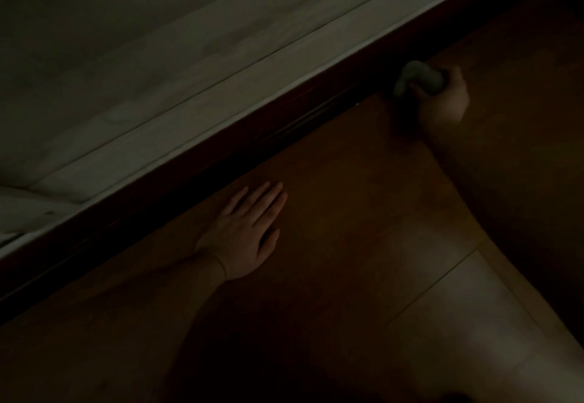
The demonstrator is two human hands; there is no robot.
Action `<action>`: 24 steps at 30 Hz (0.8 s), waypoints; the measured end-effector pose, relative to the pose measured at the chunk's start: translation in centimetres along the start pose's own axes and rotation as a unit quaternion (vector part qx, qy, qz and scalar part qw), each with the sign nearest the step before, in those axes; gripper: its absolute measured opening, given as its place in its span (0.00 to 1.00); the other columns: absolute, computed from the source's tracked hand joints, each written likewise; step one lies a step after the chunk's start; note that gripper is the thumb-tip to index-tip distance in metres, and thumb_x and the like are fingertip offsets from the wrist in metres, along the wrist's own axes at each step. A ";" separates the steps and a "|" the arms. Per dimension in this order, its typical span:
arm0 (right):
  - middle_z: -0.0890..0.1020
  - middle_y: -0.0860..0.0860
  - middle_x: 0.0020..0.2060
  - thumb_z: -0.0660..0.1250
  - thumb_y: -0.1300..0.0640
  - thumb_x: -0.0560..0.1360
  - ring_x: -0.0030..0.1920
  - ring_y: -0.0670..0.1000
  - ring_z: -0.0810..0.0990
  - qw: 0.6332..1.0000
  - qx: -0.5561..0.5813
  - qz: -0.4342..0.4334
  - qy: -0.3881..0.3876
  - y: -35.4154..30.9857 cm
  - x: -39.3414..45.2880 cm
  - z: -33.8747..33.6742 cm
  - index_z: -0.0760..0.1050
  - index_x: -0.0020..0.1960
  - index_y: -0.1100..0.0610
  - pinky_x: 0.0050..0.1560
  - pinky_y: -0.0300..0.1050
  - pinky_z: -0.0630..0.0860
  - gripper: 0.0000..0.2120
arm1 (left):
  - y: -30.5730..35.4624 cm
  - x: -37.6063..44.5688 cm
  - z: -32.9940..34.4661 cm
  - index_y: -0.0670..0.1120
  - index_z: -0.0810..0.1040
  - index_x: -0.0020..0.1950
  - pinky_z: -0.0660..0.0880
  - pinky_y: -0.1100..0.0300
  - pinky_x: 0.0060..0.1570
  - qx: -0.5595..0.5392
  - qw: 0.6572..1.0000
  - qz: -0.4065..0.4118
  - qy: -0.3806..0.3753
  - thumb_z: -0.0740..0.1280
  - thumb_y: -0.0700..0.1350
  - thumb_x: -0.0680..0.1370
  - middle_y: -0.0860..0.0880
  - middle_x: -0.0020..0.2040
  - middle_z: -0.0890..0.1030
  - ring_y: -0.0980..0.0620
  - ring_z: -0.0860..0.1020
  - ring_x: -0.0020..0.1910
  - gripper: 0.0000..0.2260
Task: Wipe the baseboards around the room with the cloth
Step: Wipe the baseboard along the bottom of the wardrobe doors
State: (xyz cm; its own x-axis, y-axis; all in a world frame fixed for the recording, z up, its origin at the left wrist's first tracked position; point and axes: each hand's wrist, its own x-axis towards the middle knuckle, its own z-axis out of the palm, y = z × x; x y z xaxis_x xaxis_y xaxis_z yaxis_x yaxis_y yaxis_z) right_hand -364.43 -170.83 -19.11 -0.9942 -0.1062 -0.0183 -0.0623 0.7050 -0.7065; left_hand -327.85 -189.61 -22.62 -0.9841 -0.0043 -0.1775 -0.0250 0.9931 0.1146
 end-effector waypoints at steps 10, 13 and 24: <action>0.78 0.50 0.58 0.76 0.49 0.71 0.57 0.45 0.76 0.989 0.092 -0.100 -0.063 -3.5 -12.6 2.8 0.74 0.62 0.51 0.53 0.29 0.70 0.22 | -0.1 -0.3 -0.1 0.48 0.48 0.82 0.47 0.49 0.77 -0.008 1.000 -0.005 -0.012 0.45 0.58 0.83 0.50 0.82 0.47 0.52 0.46 0.80 0.29; 0.77 0.49 0.56 0.77 0.50 0.71 0.55 0.44 0.75 0.975 0.100 -0.168 -0.103 -5.4 -17.0 4.5 0.76 0.61 0.51 0.56 0.31 0.70 0.21 | -0.1 -0.1 -0.1 0.47 0.51 0.81 0.48 0.50 0.77 -0.003 1.000 -0.006 -0.010 0.48 0.57 0.83 0.49 0.82 0.50 0.51 0.49 0.80 0.29; 0.76 0.51 0.55 0.75 0.54 0.72 0.54 0.45 0.74 0.981 0.062 -0.161 -0.089 -5.5 -13.0 3.0 0.76 0.62 0.53 0.53 0.27 0.66 0.19 | -0.1 0.0 0.1 0.47 0.51 0.82 0.49 0.49 0.77 -0.008 1.000 -0.006 -0.002 0.47 0.57 0.83 0.50 0.82 0.51 0.51 0.49 0.80 0.29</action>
State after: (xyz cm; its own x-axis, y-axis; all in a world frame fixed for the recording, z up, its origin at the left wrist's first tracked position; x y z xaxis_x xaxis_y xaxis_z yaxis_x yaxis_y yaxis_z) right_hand -350.90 -175.47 -17.14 -0.8932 -0.4376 0.1039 -0.3479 0.5256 -0.7763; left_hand -327.84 -189.71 -22.73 -0.9829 -0.0150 -0.1834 -0.0389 0.9911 0.1273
